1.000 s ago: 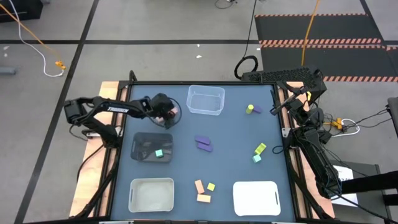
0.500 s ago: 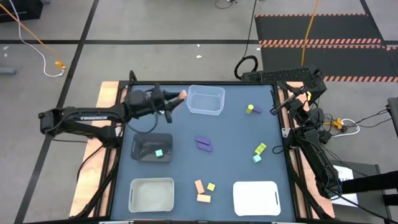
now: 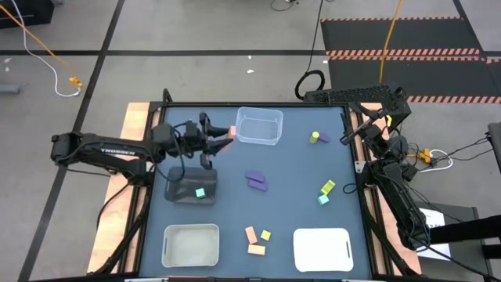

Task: Sort & place blocks by color
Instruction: Put the top orange blocks into the transparent bin

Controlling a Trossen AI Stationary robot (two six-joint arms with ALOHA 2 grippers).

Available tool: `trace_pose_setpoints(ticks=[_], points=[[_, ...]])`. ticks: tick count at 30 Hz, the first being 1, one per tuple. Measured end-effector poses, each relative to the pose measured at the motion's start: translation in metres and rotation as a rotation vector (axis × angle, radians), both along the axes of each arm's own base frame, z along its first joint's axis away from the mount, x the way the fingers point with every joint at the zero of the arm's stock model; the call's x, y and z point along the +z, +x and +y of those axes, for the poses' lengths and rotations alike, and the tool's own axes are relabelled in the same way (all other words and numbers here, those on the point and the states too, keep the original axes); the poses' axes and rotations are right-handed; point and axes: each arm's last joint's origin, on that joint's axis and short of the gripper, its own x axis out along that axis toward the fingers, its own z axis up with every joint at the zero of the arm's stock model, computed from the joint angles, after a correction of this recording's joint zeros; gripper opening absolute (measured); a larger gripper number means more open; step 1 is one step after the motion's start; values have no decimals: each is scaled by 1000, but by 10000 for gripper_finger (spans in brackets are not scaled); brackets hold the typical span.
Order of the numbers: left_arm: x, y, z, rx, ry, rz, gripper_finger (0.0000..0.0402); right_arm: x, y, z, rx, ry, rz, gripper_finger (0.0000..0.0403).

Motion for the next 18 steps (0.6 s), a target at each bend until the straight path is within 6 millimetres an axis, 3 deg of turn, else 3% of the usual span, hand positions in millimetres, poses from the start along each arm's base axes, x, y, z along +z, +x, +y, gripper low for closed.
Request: trace_pose_setpoints(ticks=[2,9,18], points=[[-4,4,-3,-19,-19,4,125,2,0,1,36,40,-63,281],[-18,25,-10,-53,-37,-57,125,2,0,1,295,456,-479,281],[-38,43,-6,25,-3,-111,125,2,0,1,439,690,-710,281]])
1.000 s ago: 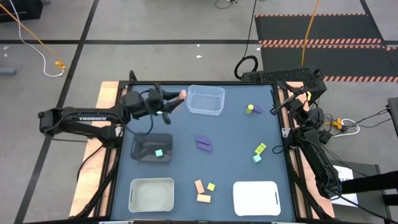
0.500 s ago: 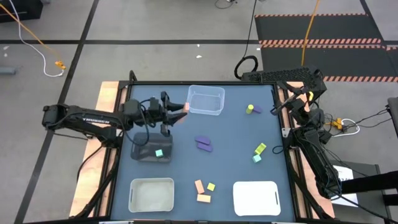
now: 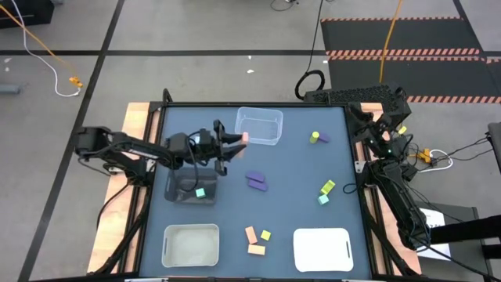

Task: Sort & place blocks by color
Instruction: Put the top orange blocks into the transparent bin

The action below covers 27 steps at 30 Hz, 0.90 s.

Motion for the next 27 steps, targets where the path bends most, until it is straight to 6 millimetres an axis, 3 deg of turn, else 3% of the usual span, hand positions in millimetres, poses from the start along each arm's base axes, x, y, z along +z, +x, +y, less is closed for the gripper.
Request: trace_pose_setpoints(ticks=[5,10,19,27], points=[[-6,12,9,81,-6,24,125,0,0,0,32,52,-51,281],[-4,38,21,131,39,87,125,-1,2,2,128,73,-36,281],[-14,76,73,384,-63,354,125,-2,8,7,295,60,26,281],[-55,88,116,468,-229,416,125,-5,14,8,336,59,69,281]])
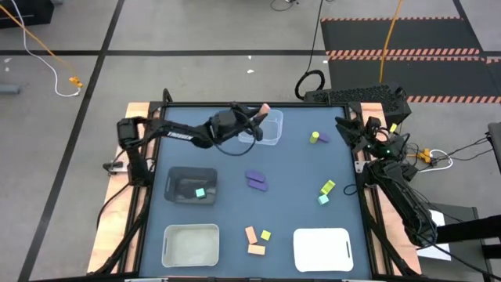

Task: Sort & place blocks by color
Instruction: Put the top orange blocks into the transparent bin, then put the top blue blocks into the black bin

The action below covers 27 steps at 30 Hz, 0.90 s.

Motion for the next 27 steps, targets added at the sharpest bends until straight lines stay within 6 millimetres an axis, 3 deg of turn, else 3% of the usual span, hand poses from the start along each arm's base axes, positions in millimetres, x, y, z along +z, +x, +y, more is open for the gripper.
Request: trace_pose_setpoints(ticks=[6,13,18,22,27], points=[[-30,2,23,103,-86,15,132,-6,2,-1,3,17,49,281],[-39,1,29,145,-230,-60,239,-6,3,-1,-5,-5,69,281],[-17,-1,18,50,-241,-44,259,-7,3,-1,-10,-16,79,281],[2,-14,-3,-48,-216,206,247,-9,3,-2,-11,-2,93,281],[26,-53,-27,-122,-178,583,223,-11,3,-2,-22,-22,119,281]])
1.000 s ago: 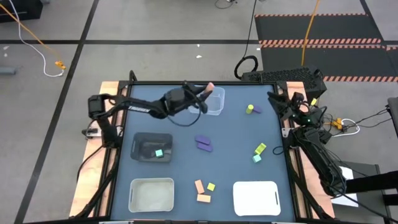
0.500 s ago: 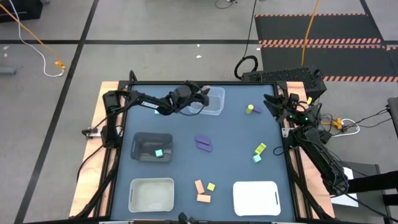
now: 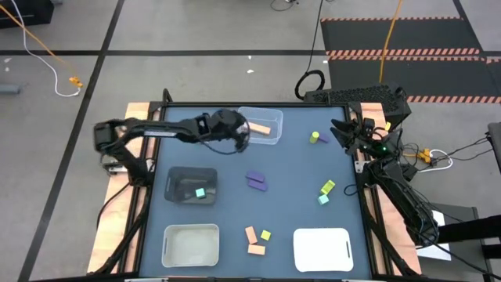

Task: Sort & place blocks by color
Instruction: Put the top blue blocks into the black bin

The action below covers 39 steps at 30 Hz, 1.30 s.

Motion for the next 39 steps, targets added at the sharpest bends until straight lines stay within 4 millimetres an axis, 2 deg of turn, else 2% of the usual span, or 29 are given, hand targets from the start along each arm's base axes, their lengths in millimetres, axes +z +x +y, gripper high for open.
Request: trace_pose_setpoints(ticks=[4,8,13,22,31,39], points=[[7,-30,-6,-44,-9,223,205,0,0,0,-6,-20,8,281],[-4,-48,-1,-55,-54,419,190,0,0,0,-9,-32,13,281],[-25,-59,10,-58,-118,609,184,0,0,0,-7,-25,14,281],[-53,-68,34,-1,-183,753,200,-2,0,0,-3,-10,23,281],[-59,-80,51,-38,-196,821,209,-3,0,-1,-3,-4,30,281],[-75,-80,60,-75,-264,845,209,-3,1,-1,-4,-1,34,281]])
